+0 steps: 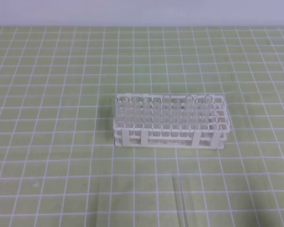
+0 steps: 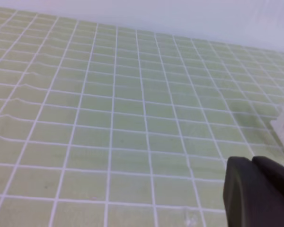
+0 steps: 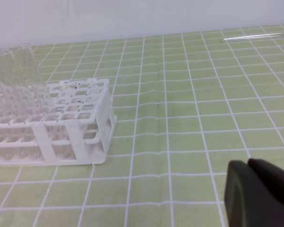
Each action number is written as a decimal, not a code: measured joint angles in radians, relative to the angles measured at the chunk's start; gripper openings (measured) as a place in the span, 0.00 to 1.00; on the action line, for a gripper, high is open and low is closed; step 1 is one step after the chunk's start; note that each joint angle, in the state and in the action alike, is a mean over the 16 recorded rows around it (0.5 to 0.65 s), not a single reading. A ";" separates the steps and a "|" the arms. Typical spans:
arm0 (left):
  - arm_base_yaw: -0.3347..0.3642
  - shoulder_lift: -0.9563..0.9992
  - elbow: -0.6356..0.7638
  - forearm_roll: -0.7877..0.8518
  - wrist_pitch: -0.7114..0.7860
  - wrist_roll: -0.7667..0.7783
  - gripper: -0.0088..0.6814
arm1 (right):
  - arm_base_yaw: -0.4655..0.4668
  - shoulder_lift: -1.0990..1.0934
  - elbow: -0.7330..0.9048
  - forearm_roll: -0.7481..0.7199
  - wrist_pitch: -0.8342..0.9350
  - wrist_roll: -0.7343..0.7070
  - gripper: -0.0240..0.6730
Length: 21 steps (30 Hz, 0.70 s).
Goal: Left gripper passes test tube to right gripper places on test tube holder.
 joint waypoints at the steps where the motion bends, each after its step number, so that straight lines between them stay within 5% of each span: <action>1: 0.000 0.005 0.000 0.000 0.000 0.000 0.01 | 0.000 0.000 0.000 0.000 0.000 0.000 0.03; 12: 0.000 0.007 -0.003 -0.028 -0.088 -0.017 0.01 | 0.000 0.000 0.000 0.000 0.000 0.000 0.03; 21: 0.000 0.007 -0.004 -0.101 -0.254 -0.235 0.01 | 0.000 0.000 0.000 0.000 0.000 0.000 0.03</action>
